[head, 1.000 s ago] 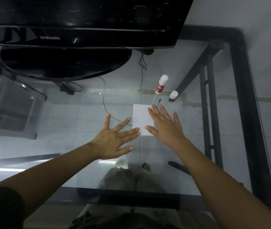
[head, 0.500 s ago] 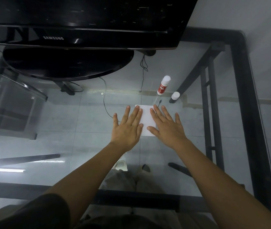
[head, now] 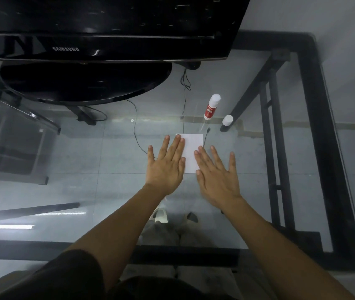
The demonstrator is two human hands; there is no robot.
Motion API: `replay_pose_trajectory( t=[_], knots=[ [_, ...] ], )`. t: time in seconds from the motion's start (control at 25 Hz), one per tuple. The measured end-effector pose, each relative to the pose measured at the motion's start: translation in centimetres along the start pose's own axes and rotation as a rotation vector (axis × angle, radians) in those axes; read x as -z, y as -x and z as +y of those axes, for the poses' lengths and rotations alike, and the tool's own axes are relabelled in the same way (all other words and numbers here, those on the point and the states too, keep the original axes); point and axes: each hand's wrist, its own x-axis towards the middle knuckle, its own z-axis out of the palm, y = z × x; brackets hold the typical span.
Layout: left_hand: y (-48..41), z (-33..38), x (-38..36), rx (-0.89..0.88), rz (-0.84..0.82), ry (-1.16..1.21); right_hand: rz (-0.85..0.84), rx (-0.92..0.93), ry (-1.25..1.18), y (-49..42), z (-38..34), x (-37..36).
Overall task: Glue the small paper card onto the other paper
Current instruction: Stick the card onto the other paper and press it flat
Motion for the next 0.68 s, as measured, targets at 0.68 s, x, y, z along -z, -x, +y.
replay_pose_trajectory(
  t=[0.68],
  knots=[
    [0.1,0.1,0.2,0.006,-0.017,-0.004,-0.013,0.059,-0.029,1.8,-1.5,0.0]
  ],
)
